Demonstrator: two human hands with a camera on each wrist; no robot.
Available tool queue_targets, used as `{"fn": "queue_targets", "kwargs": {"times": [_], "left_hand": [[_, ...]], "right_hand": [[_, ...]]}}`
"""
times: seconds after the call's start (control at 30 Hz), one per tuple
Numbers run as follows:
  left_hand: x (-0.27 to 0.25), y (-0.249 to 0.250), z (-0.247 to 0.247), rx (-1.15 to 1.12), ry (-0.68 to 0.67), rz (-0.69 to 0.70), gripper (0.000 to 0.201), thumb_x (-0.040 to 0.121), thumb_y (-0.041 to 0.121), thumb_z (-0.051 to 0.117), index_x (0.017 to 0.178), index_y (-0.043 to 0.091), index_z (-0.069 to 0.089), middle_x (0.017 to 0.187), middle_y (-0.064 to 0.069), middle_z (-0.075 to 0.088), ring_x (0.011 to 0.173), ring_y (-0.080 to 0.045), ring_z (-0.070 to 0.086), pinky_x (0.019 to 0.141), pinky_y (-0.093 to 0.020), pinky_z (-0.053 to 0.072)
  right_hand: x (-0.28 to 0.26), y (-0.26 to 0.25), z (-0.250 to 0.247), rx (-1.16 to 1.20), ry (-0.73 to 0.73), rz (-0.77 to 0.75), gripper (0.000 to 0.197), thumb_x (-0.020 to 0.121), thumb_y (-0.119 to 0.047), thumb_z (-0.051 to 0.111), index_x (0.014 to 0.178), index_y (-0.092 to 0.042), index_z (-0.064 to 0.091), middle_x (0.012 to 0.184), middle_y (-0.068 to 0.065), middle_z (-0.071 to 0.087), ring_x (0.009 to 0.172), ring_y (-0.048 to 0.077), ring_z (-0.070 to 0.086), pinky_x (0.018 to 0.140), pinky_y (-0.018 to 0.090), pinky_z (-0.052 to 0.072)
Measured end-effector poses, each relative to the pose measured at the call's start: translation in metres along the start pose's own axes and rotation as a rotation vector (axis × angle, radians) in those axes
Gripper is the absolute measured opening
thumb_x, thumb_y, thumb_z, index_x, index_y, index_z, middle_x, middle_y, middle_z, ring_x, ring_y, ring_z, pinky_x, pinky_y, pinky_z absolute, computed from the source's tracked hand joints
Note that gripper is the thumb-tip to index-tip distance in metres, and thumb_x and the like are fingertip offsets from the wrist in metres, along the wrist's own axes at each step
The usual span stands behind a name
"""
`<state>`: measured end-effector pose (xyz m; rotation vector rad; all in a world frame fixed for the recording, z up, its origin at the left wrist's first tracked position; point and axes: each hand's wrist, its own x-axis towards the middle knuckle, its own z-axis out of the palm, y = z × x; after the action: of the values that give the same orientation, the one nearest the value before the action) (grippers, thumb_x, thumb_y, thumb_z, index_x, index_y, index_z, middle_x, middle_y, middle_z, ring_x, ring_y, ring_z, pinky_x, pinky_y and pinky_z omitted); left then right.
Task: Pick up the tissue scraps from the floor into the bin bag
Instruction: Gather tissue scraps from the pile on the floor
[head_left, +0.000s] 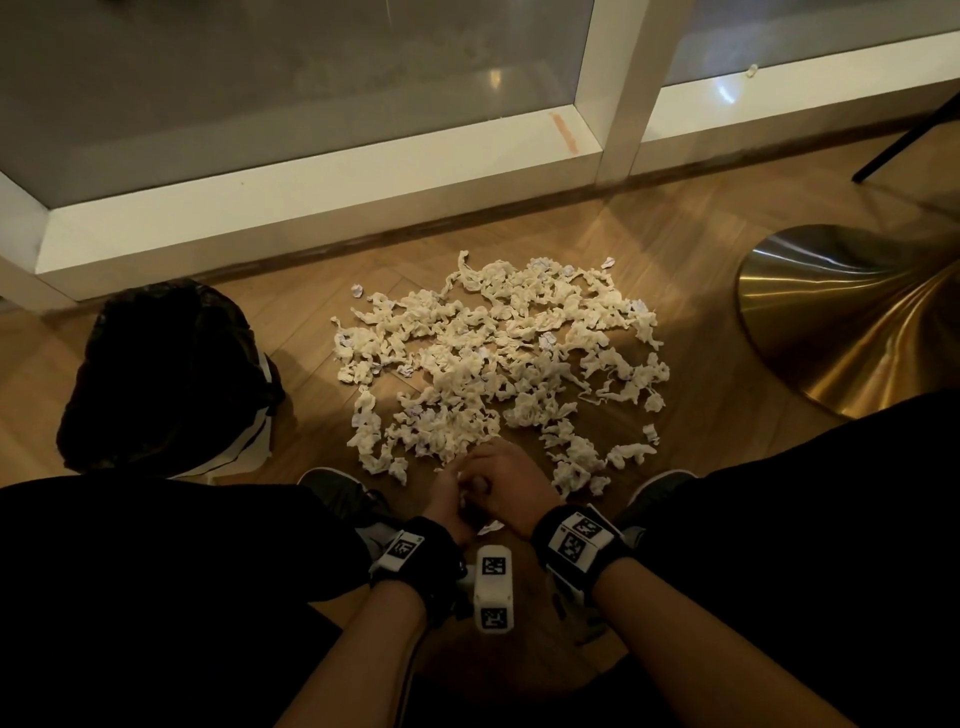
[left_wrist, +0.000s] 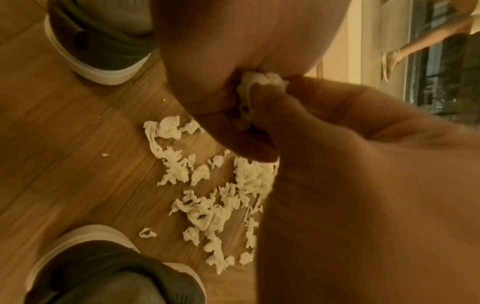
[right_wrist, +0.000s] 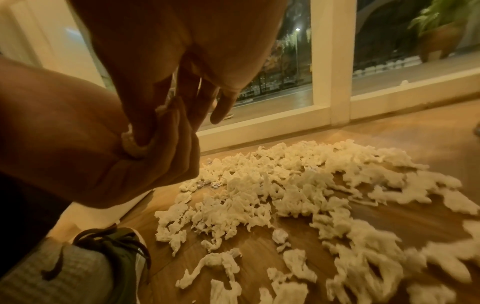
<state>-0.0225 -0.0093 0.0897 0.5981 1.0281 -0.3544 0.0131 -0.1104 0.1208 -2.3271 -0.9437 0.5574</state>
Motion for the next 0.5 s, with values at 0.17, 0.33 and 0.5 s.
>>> {"fn": "queue_targets", "kwargs": {"times": [0.17, 0.33, 0.5], "left_hand": [[-0.003, -0.007, 0.015, 0.083, 0.010, 0.089, 0.038, 0.101, 0.036, 0.038, 0.092, 0.009, 0.063, 0.083, -0.010, 0.068, 0.082, -0.022, 0.062, 0.070, -0.033, 0.049], [-0.001, 0.000, 0.011, 0.100, 0.125, 0.126, 0.032, 0.099, 0.025, 0.042, 0.079, 0.008, 0.059, 0.067, -0.010, 0.062, 0.067, -0.021, 0.057, 0.063, -0.032, 0.047], [-0.001, 0.010, 0.004, 0.180, 0.135, 0.117, 0.035, 0.098, 0.020, 0.037, 0.071, 0.008, 0.055, 0.048, -0.006, 0.058, 0.055, -0.020, 0.056, 0.053, -0.028, 0.043]], "right_hand": [[0.000, 0.008, 0.001, 0.216, 0.195, 0.240, 0.014, 0.078, -0.013, 0.070, 0.091, -0.017, 0.074, 0.092, 0.000, 0.070, 0.083, 0.005, 0.057, 0.077, 0.022, 0.048], [0.001, 0.004, -0.002, 0.227, 0.105, 0.123, 0.015, 0.081, -0.011, 0.066, 0.092, -0.012, 0.075, 0.096, 0.004, 0.070, 0.089, 0.014, 0.060, 0.079, 0.019, 0.041], [0.003, 0.006, 0.005, 0.328, 0.082, 0.088, 0.007, 0.082, -0.016, 0.069, 0.084, -0.014, 0.076, 0.103, -0.001, 0.055, 0.093, 0.015, 0.056, 0.079, 0.026, 0.049]]}}
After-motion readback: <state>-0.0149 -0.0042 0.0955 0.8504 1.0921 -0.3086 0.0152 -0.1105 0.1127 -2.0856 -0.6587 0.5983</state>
